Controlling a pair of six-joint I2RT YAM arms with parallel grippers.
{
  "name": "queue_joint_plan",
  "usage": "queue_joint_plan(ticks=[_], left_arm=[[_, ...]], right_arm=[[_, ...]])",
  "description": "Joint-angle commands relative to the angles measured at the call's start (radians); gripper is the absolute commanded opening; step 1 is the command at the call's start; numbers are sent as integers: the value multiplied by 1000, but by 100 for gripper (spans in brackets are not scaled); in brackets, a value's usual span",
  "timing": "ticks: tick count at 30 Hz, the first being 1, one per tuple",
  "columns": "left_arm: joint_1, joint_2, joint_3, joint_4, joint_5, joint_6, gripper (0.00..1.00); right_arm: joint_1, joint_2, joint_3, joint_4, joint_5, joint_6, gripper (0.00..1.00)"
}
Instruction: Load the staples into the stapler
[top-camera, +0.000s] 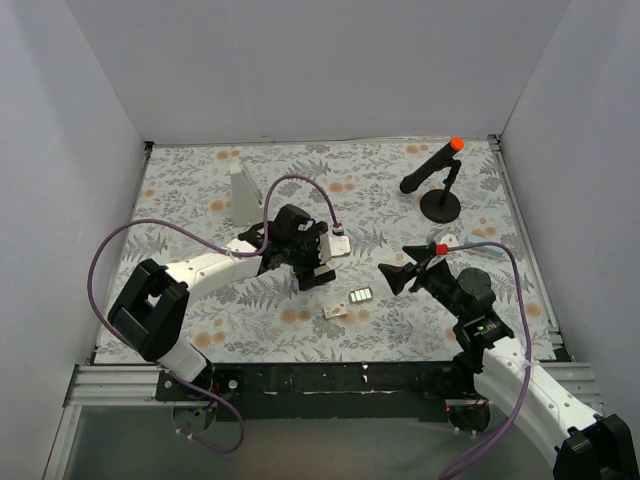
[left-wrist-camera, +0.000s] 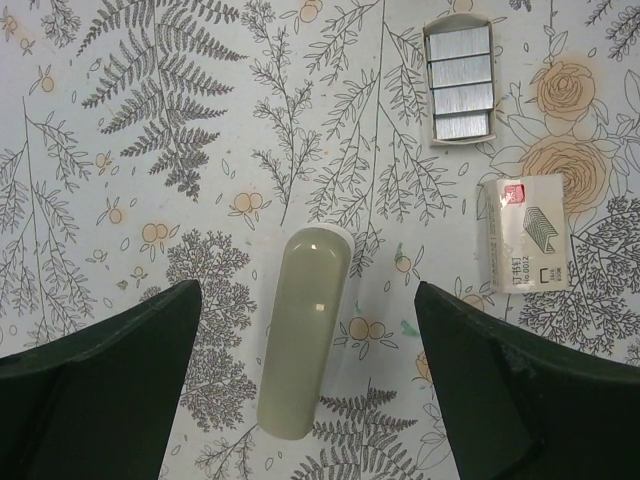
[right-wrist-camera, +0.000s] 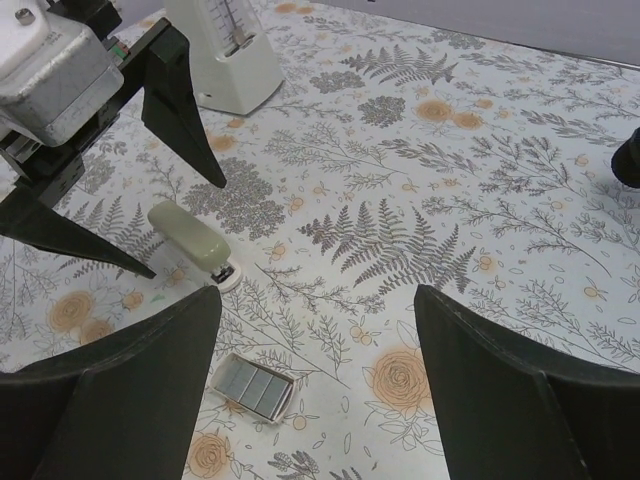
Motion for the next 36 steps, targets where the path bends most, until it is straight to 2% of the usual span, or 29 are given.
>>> queue_joint_plan(ticks=[1,6,12,23,36], left_arm=[[8,13,52,-27,48,71,88],[8,89,114,-60,107,62,81],[8,183,189,-143,99,82,69],[19,227,221,-179,91,103,64],[19,258,253,-202,114,106,53]], right_arm=[[-1,-41,-29,91,61,43,85],[1,-53,-51,116,72,56,84],[1,-50,-51,114,69,56,84],[1,-52,-49,110,78,51,83],[1,-35,-43,110,73,48,83]])
